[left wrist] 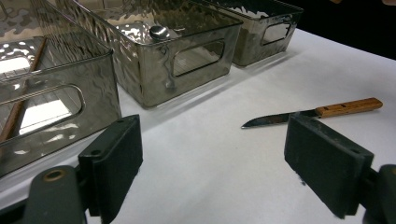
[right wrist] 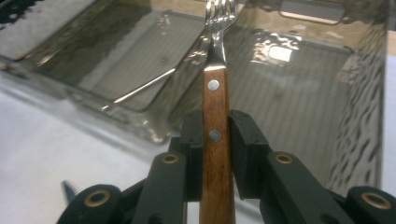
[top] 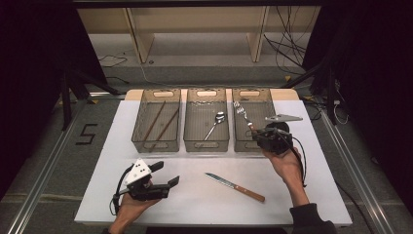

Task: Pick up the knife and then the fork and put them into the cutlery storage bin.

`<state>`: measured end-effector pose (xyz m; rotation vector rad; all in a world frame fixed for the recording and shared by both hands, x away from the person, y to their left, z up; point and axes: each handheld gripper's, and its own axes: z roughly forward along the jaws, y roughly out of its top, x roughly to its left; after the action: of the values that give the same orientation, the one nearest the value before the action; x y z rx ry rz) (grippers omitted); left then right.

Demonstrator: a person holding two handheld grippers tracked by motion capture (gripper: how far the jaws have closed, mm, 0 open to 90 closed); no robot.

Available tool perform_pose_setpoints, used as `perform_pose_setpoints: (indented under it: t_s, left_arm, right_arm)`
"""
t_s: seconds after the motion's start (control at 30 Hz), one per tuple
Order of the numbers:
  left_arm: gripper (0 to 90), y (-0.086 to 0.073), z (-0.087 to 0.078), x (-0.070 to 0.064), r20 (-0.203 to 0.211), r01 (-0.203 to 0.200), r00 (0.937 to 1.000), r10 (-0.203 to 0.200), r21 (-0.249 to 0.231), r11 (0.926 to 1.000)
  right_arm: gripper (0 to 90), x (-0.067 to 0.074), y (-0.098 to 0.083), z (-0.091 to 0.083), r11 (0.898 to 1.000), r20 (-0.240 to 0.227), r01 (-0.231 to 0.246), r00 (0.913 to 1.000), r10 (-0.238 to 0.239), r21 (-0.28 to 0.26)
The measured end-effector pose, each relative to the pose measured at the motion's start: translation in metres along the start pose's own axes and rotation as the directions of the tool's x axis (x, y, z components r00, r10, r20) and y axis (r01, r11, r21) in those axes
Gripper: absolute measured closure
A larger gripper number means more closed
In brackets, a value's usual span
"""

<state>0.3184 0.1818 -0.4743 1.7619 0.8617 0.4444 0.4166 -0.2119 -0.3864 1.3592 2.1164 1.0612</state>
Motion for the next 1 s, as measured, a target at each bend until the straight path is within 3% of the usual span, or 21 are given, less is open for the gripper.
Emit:
perform_pose_setpoints:
  t_s: [0.43,1.0]
  left_arm:
    - [19.0,0.000,-0.001,0.001,-0.003,0.004,1.0000,-0.004,-0.004,1.0000]
    - [19.0,0.000,-0.001,0.001,-0.005,0.010,0.9999,-0.010,-0.010,0.9999]
  right_arm:
    - [76.9,-0.027,0.022,0.031,0.997,0.057,-0.070,0.9960,0.068,0.028]
    - [77.0,-0.035,0.029,0.060,0.991,0.086,-0.109,0.9911,0.102,0.080]
